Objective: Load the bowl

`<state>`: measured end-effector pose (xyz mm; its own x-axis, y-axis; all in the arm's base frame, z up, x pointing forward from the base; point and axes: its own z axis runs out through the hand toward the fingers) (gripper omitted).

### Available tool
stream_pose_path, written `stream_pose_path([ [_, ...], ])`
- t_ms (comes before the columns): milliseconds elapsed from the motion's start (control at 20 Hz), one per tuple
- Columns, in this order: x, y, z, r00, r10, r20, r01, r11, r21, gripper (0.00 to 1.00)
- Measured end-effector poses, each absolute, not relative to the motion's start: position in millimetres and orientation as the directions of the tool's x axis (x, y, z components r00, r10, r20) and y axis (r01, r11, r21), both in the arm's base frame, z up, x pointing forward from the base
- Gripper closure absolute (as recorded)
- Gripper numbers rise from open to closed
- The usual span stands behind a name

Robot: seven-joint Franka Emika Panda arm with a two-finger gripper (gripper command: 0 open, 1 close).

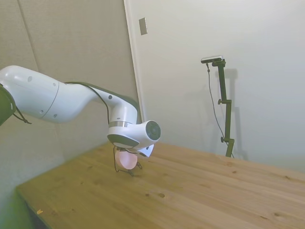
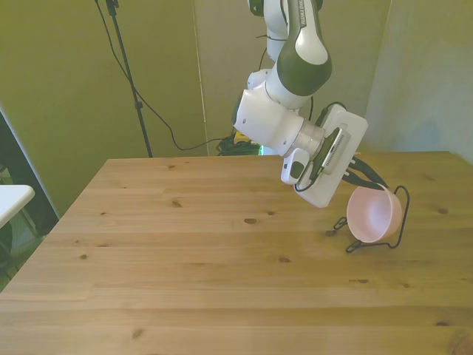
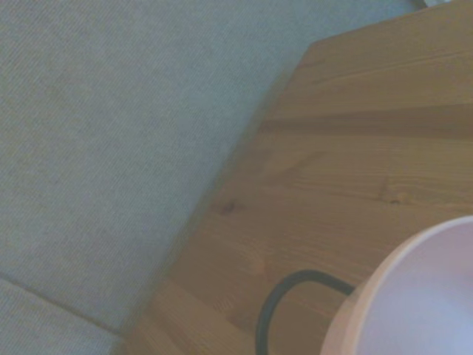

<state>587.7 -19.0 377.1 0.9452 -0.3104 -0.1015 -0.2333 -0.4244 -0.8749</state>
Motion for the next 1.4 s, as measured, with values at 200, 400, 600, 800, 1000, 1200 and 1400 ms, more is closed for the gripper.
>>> stream_pose_path([
  [200,587.8,-18.4,375.6,0.946,-0.307,-0.1,-0.231,-0.424,-0.876,1.0],
  [400,588.1,-17.8,372.0,0.946,-0.305,-0.104,-0.234,-0.425,-0.875,0.0],
  [600,588.1,-17.1,371.5,0.947,-0.304,-0.105,-0.234,-0.425,-0.874,0.0],
  [800,588.1,-17.3,371.5,0.947,-0.305,-0.105,-0.234,-0.425,-0.874,0.0],
  [1000,588.1,-17.5,371.6,0.946,-0.305,-0.106,-0.235,-0.425,-0.874,0.0],
  [1200,587.7,-17.7,376.8,0.946,-0.308,-0.104,-0.235,-0.424,-0.875,0.0],
  [1400,585.5,-22.9,394.1,0.939,-0.328,-0.104,-0.244,-0.422,-0.873,0.0],
])
